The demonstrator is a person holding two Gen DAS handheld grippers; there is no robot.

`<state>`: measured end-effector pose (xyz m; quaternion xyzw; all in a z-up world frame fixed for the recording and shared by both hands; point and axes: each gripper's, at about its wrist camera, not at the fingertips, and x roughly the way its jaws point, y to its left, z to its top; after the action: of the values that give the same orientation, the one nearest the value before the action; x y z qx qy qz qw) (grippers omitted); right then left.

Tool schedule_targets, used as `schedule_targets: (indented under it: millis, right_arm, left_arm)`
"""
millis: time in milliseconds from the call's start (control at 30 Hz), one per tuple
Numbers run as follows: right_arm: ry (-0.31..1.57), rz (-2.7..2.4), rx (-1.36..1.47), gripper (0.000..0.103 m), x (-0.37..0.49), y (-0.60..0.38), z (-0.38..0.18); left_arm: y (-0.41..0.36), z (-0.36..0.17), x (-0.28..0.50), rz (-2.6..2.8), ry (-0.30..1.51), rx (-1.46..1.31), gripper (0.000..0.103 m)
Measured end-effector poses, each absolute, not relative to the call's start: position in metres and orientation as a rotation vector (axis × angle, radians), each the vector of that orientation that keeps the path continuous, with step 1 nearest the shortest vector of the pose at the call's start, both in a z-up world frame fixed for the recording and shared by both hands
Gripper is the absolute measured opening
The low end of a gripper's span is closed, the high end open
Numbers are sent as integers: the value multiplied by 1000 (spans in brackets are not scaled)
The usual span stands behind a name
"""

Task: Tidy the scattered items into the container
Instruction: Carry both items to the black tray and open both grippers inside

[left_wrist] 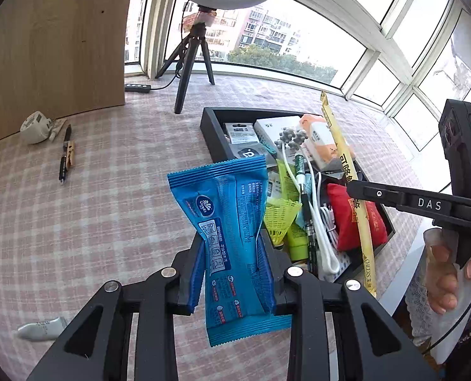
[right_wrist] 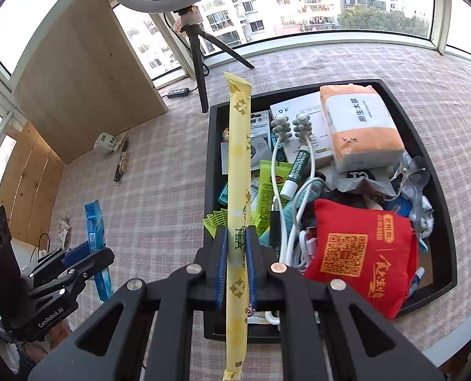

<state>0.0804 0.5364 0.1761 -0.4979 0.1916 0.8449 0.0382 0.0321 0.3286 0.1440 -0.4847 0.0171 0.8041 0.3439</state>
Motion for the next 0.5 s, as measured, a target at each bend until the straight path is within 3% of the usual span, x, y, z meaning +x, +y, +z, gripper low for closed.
schedule_targets:
  millis: [400, 433, 467, 500]
  right_arm:
    - [616, 2602, -1589, 12, 60, 595, 163]
    - [625, 2617, -1584, 12, 56, 596, 162]
    - [621, 2621, -1580, 14, 53, 598, 161]
    - [608, 2595, -1601, 26, 50, 600, 159]
  left_arm:
    - [430, 138, 29, 2119, 37, -1266, 30]
    - [437, 137, 28, 2107, 39, -1261, 40]
    - [443, 135, 27, 2089, 59, -1272, 61]
    - [446, 133, 26, 2090, 77, -1281, 67]
